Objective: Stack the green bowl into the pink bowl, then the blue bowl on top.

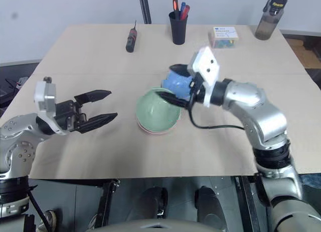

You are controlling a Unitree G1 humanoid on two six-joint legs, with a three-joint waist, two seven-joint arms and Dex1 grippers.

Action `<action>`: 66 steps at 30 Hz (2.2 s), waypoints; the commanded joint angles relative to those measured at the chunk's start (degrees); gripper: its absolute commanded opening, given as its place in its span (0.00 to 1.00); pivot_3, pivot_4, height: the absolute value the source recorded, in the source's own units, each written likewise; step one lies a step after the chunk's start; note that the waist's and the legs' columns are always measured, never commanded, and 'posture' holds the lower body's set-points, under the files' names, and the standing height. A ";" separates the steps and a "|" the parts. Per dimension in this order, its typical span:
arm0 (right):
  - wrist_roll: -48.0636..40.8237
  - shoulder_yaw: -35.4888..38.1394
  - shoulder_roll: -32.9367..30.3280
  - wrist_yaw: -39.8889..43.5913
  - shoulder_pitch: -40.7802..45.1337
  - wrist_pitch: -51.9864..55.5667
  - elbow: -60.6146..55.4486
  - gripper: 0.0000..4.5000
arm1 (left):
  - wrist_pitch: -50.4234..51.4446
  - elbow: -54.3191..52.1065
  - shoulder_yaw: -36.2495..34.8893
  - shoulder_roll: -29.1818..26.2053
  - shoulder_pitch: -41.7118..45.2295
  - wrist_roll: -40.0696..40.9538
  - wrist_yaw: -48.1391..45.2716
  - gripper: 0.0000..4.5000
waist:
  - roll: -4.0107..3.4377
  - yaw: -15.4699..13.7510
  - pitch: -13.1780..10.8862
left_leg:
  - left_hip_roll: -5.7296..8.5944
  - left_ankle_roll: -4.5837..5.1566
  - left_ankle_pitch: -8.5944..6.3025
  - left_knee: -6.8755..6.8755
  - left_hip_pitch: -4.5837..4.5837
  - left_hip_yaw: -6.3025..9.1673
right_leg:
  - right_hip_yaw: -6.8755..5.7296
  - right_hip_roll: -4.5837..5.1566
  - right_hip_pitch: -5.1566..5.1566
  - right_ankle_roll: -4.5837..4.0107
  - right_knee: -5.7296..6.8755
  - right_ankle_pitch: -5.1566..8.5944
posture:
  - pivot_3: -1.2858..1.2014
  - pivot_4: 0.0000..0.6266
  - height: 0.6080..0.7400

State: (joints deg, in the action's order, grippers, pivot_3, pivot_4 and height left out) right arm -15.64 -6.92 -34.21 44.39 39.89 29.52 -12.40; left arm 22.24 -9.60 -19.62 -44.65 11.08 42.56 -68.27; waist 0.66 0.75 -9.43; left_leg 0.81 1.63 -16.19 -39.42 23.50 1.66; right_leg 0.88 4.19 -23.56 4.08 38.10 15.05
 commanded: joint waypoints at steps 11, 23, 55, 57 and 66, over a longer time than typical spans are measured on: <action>23.65 -13.62 2.42 4.80 11.44 -47.44 39.87 0.94 | 1.76 -6.15 -3.91 -0.75 -3.58 2.77 2.63 1.00 | -0.06 2.80 -0.04 | -0.24 -0.05 0.02 0.13 0.01 -0.17 | 0.19 -0.06 -0.18 -0.01 0.05 0.00 | 0.52 0.24 1.00; 32.93 -17.60 9.14 2.38 19.07 -62.83 62.70 0.47 | 2.95 -9.52 -6.83 -1.10 -7.07 4.33 4.92 1.00 | -0.07 2.52 -0.05 | -0.23 -0.08 0.03 0.13 0.01 -0.12 | 0.15 -0.04 -0.17 -0.01 0.02 0.00 | 0.52 0.24 1.00; 13.25 -19.70 0.71 21.20 6.51 -15.53 3.02 0.01 | -0.02 -3.40 -2.41 -0.01 -3.43 0.49 3.89 1.00 | -0.10 1.28 -0.06 | -0.18 -0.09 0.04 0.10 0.14 0.01 | 0.02 0.02 -0.22 -0.02 0.02 -0.01 | 0.52 0.24 1.00; 12.93 -20.28 1.35 22.62 6.76 -14.11 3.34 0.01 | 0.06 -3.89 -2.74 -0.03 -3.97 0.64 3.98 1.00 | -0.10 1.31 -0.06 | -0.18 -0.09 0.04 0.11 0.14 0.01 | 0.02 0.01 -0.23 -0.02 0.01 -0.01 | 0.52 0.24 1.00; 7.05 -16.27 1.47 24.77 6.01 -7.03 -3.37 0.76 | 0.08 -4.54 -2.84 0.22 -4.96 0.69 4.51 1.00 | -0.10 1.26 -0.06 | -0.19 -0.09 0.04 0.10 0.15 0.06 | -0.01 0.01 -0.21 -0.02 0.00 0.00 | 0.52 0.24 1.00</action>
State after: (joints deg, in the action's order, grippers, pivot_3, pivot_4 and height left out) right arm -6.60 -26.26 -32.41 69.22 45.48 21.24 -12.28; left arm 23.14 -12.70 -21.49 -44.38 6.25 42.84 -63.86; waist 0.56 2.01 -9.49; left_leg 0.62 1.54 -16.16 -39.32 23.65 1.71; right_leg 0.87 4.21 -23.77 4.06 38.09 15.04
